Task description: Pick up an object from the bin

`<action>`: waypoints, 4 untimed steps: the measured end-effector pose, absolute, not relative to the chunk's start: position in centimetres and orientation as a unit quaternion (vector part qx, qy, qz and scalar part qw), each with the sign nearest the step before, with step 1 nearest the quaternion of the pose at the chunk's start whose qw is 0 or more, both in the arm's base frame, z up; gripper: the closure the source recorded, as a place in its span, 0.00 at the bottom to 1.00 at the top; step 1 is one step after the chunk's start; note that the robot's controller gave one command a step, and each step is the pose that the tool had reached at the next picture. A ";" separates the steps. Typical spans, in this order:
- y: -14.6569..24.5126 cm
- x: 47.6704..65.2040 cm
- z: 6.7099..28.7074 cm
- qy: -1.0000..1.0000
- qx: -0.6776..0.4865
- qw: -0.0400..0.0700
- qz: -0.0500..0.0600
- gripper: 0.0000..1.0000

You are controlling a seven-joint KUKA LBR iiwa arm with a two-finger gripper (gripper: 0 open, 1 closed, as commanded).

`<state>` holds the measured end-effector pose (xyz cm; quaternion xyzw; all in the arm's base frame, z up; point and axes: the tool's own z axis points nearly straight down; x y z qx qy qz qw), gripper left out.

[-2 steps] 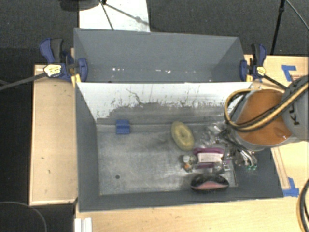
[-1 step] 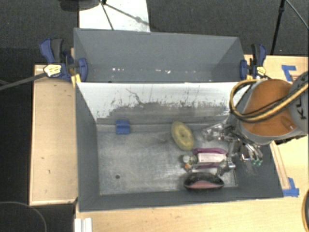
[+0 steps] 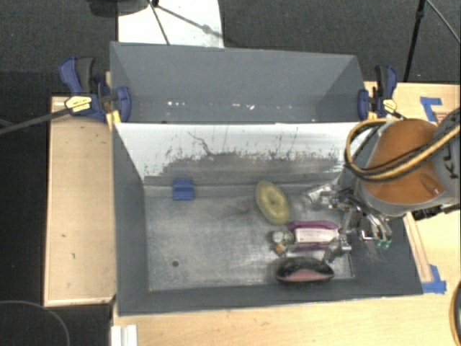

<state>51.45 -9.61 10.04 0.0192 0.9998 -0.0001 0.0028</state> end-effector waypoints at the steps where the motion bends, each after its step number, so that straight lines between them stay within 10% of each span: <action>1: -9.5 52.4 7.0 1.000 0.029 0.002 0.000 0.00; 2: -9.5 52.6 7.1 1.000 0.028 0.003 0.000 0.00; 3: -9.5 52.5 7.2 1.000 0.028 0.001 0.000 1.00; 4: -9.6 52.7 14.9 1.000 0.027 0.004 -0.001 1.00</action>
Offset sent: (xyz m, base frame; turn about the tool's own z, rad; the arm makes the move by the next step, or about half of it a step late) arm 0.0082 0.0010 -0.0304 0.0242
